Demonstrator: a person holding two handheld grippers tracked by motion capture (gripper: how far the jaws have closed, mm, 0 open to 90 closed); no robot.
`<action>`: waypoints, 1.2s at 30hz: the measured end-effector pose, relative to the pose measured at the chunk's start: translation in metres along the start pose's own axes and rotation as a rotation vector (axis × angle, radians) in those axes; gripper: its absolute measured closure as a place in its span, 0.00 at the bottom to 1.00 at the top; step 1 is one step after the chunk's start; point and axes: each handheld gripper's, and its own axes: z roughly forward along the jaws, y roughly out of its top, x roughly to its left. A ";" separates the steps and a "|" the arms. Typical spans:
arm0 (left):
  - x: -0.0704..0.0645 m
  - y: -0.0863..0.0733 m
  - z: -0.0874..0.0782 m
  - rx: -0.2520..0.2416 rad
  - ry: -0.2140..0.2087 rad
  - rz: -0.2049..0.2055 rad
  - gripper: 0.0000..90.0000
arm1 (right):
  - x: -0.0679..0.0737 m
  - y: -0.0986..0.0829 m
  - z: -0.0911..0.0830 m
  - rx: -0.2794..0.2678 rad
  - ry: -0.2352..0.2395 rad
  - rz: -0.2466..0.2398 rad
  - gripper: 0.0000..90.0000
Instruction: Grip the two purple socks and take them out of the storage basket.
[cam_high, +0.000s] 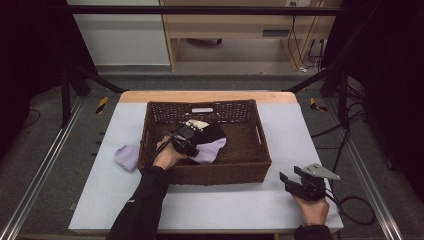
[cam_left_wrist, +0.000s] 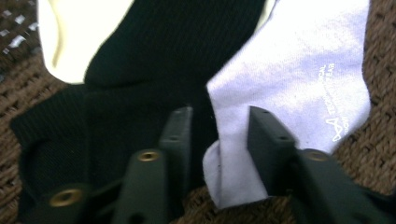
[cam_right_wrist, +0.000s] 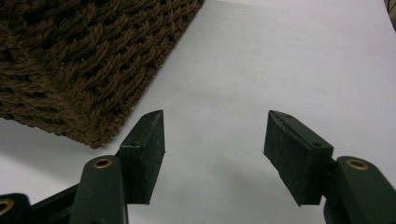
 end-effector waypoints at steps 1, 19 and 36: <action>0.000 0.000 0.000 0.008 -0.009 -0.004 0.79 | 0.000 0.000 0.000 -0.001 -0.002 -0.004 0.43; 0.001 0.008 -0.013 -0.097 -0.056 -0.036 0.62 | -0.001 0.000 -0.002 -0.007 -0.001 0.005 0.43; -0.027 0.032 0.011 0.029 -0.037 0.068 0.43 | -0.003 0.000 -0.002 -0.008 0.005 0.004 0.43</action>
